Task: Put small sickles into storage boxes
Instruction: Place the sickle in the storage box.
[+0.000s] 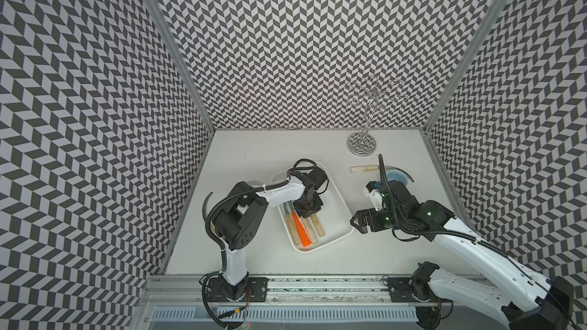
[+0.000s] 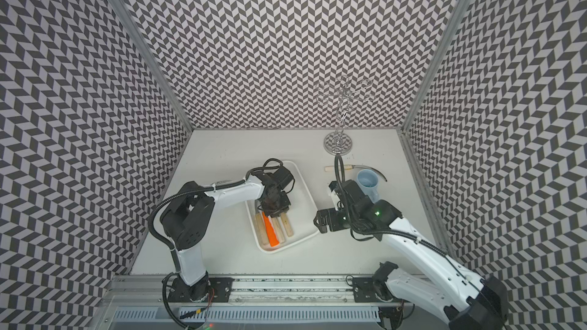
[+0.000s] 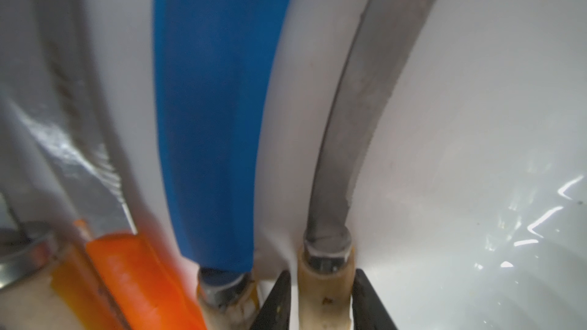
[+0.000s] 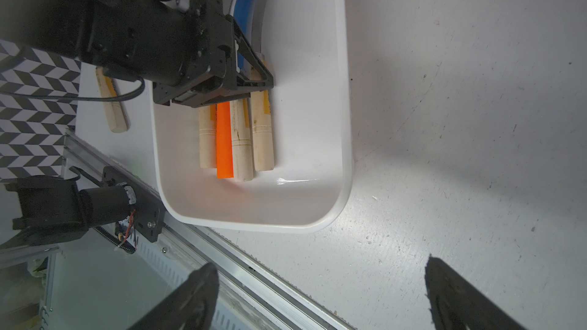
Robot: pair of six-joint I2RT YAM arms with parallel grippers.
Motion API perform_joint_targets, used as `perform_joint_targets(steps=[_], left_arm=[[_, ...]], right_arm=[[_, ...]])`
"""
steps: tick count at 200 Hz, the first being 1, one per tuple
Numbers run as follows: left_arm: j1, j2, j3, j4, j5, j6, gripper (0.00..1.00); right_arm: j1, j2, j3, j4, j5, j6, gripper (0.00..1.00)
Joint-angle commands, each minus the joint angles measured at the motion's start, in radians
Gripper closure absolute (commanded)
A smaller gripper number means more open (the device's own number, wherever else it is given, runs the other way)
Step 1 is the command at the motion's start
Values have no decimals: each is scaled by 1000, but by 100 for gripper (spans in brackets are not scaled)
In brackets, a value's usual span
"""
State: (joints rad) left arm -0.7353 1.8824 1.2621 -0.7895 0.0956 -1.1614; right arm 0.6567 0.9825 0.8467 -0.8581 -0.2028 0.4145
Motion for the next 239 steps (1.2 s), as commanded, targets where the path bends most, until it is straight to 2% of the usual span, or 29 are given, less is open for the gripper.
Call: perform_joint_targets(steps=[1, 79, 119, 160, 198, 239], left_arm=[[-13, -8, 48, -47, -47, -2, 66], [-43, -96, 50, -110, -95, -42, 67], [-77, -188, 86, -165, -154, -73, 67], [-63, -318, 73, -237, -236, -80, 64], [19, -480, -30, -329, -331, -61, 60], [239, -757, -233, -317, -299, 12, 53]], right_arm=[[-8, -22, -17, 45, 2, -1, 0], [-14, -22, -22, 53, -9, 0, 0], [-15, -21, -27, 60, -16, 1, 0], [-14, -16, -34, 62, -32, 2, 0], [-13, -14, -22, 49, -41, -14, 0], [-15, -7, -18, 51, -46, -24, 0]])
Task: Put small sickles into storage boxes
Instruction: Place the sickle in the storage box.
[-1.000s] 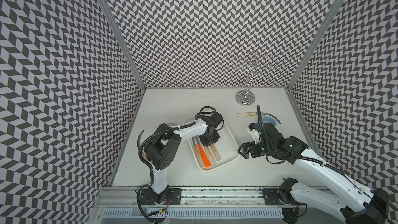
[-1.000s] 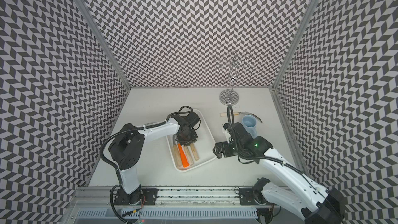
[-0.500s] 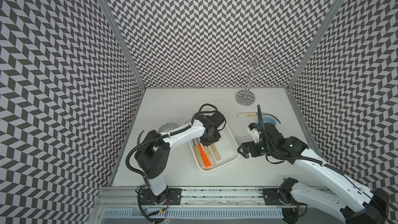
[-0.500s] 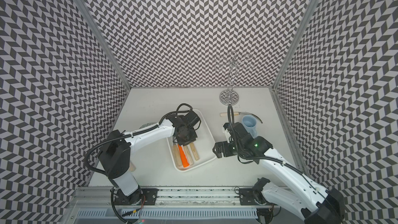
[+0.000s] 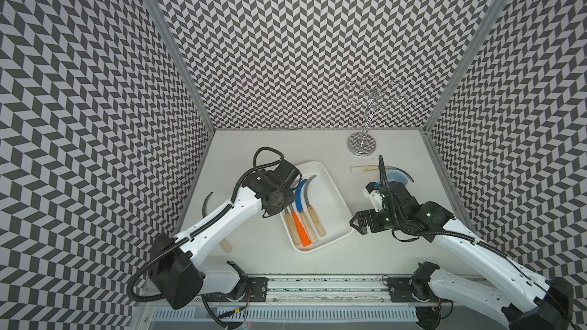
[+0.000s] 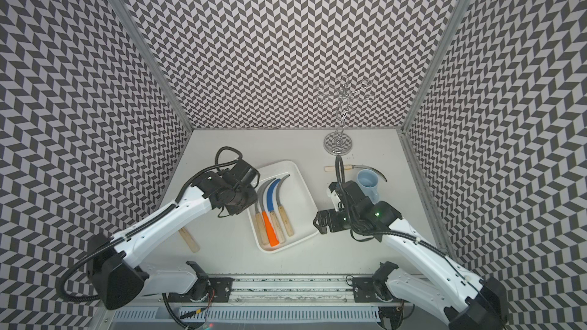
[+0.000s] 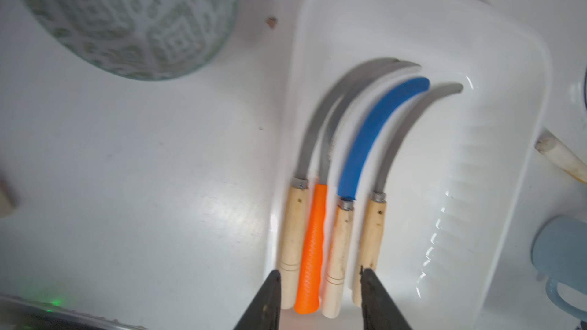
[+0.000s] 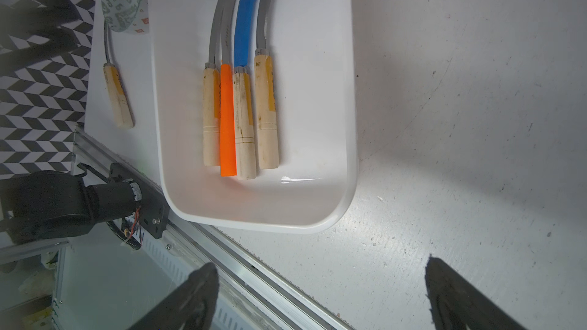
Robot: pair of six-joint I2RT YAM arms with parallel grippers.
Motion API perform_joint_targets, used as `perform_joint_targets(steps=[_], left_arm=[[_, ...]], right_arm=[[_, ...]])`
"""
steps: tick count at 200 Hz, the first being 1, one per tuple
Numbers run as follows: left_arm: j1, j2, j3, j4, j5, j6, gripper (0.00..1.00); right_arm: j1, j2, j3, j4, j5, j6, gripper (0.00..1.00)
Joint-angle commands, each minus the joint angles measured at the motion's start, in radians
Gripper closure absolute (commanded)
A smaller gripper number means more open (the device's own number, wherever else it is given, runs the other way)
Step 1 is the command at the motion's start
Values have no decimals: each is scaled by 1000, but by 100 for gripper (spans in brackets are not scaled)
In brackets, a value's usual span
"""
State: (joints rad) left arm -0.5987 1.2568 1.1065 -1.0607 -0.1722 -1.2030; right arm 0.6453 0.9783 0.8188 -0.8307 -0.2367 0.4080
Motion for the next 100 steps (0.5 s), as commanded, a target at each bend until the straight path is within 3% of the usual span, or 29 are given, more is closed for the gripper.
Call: perform_joint_targets(steps=[1, 56, 100], left_arm=[[111, -136, -81, -46, -30, 58, 53], [422, -291, -204, -62, 31, 249, 49], [599, -312, -253, -53, 54, 389, 28]], right_arm=[[-4, -3, 10, 23, -13, -17, 0], [-3, 10, 11, 22, -32, -21, 0], [-3, 10, 14, 21, -32, -27, 0]])
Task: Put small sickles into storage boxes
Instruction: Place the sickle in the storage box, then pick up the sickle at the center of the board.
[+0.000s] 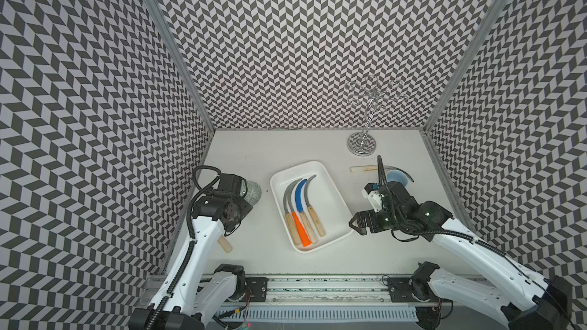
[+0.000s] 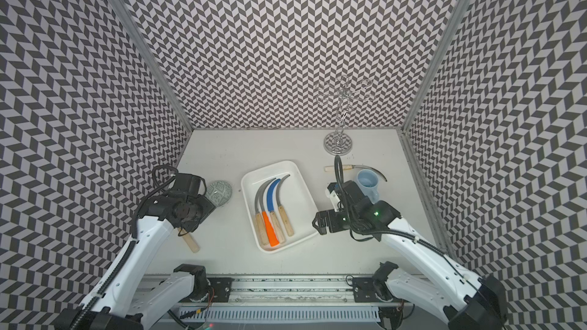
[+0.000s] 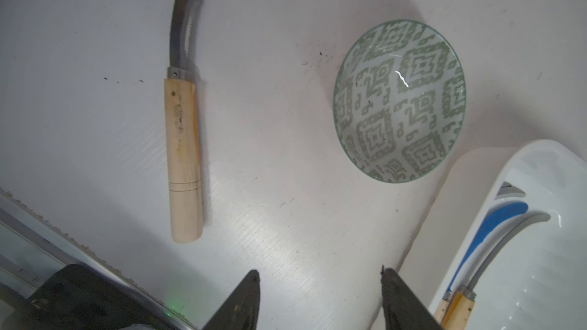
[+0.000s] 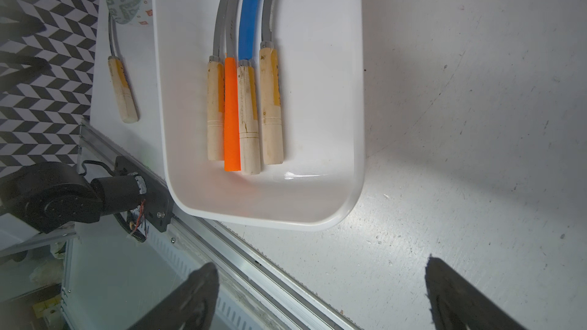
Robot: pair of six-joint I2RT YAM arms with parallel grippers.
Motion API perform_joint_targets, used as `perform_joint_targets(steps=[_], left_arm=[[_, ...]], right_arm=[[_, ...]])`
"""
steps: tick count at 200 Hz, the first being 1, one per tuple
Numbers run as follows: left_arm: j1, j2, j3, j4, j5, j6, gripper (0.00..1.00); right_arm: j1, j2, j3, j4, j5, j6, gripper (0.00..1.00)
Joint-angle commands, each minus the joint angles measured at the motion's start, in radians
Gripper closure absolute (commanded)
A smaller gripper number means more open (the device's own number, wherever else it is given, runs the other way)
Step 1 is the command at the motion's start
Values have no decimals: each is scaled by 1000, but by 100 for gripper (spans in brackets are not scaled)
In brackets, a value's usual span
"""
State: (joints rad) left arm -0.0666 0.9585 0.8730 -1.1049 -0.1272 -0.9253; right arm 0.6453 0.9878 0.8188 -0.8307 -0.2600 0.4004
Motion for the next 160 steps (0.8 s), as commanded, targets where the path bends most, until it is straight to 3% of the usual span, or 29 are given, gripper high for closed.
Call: perform_joint_targets(steps=[1, 24, 49, 73, 122, 160], left_arm=[[71, -15, -21, -8, 10, 112, 28], [116, -22, -35, 5, 32, 143, 10], [133, -14, -34, -3, 39, 151, 0], [159, -9, -28, -15, 28, 164, 0], [299, 44, -33, 4, 63, 232, 0], [340, 109, -39, 10, -30, 239, 0]], right_arm=[[-3, 0, 14, 20, -8, -19, 0], [-3, -1, 11, 24, -10, -18, 0], [-2, 4, 15, 25, -16, -21, 0], [-3, 17, 23, 23, -26, -30, 0], [-3, 48, 41, 5, -62, -48, 0], [-2, 70, 47, -17, -48, -17, 0]])
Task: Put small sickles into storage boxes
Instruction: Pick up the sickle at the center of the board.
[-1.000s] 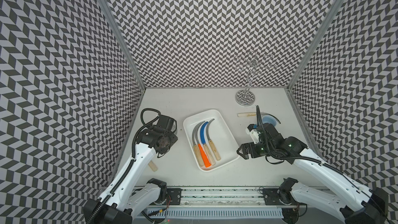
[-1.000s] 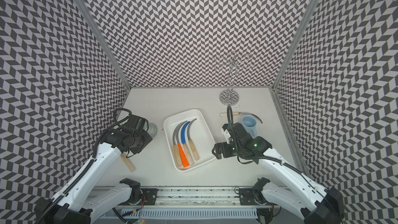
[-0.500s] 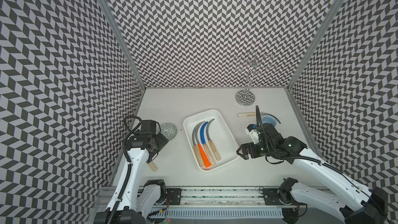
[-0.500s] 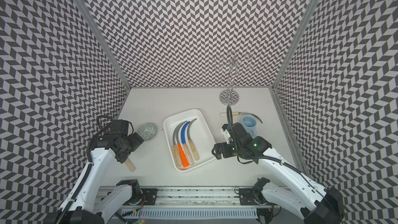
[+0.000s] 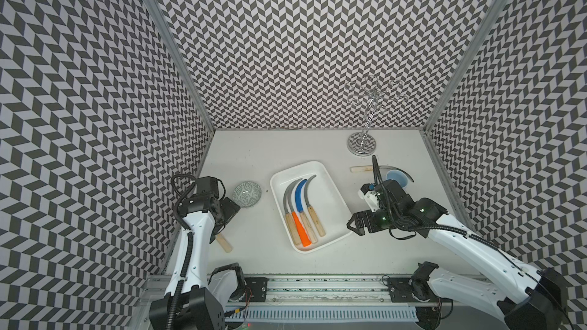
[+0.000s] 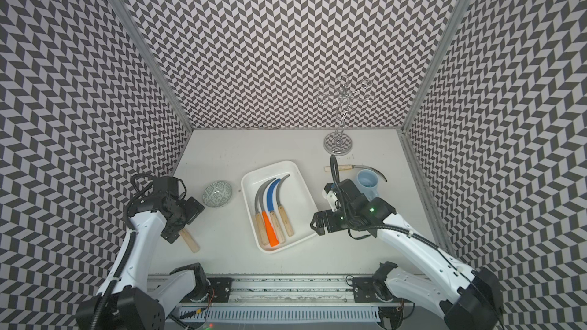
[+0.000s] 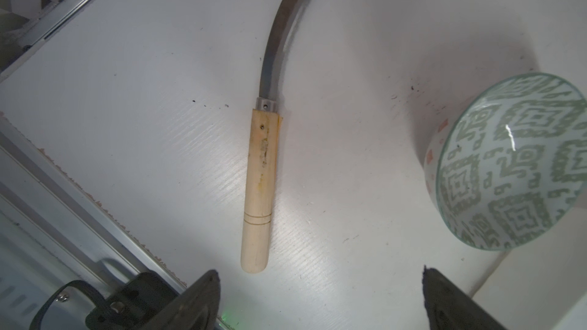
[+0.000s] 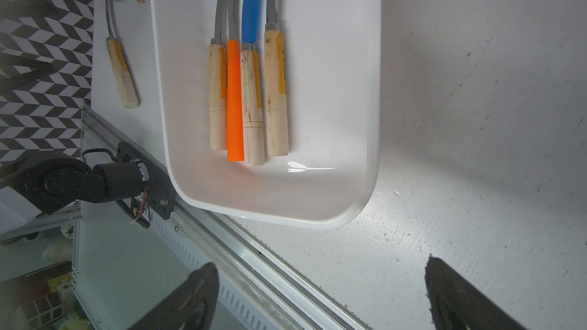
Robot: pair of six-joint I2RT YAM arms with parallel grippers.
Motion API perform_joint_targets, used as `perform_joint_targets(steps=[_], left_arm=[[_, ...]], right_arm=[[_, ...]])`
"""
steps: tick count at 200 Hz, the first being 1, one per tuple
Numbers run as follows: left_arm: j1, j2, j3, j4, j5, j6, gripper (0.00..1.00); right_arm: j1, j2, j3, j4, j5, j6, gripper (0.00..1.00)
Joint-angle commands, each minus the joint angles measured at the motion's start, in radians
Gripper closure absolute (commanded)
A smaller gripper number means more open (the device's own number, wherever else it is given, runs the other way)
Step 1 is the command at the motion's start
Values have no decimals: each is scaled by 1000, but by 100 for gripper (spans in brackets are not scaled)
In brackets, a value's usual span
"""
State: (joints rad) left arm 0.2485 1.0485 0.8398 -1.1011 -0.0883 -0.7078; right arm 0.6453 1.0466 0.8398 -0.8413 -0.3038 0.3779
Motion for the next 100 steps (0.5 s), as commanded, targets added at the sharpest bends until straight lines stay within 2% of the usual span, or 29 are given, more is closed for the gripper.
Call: perform_joint_targets(steps=[1, 13, 43, 62, 100], left_arm=[[26, 20, -7, 9, -69, 23, 0], [39, 25, -3, 27, -67, 41, 0], [46, 55, 15, 40, -116, -7, 0], [84, 103, -18, 91, -65, 4, 0], [172, 189, -58, 192, 51, 50, 0]], right_arm=[[-2, 12, 27, -8, -4, 8, 0], [-3, 25, 37, -19, -4, 32, 0], [-2, 68, 111, -108, -16, 92, 0], [-3, 98, 159, -164, -29, 87, 0], [-4, 188, 304, -305, 76, 24, 0]])
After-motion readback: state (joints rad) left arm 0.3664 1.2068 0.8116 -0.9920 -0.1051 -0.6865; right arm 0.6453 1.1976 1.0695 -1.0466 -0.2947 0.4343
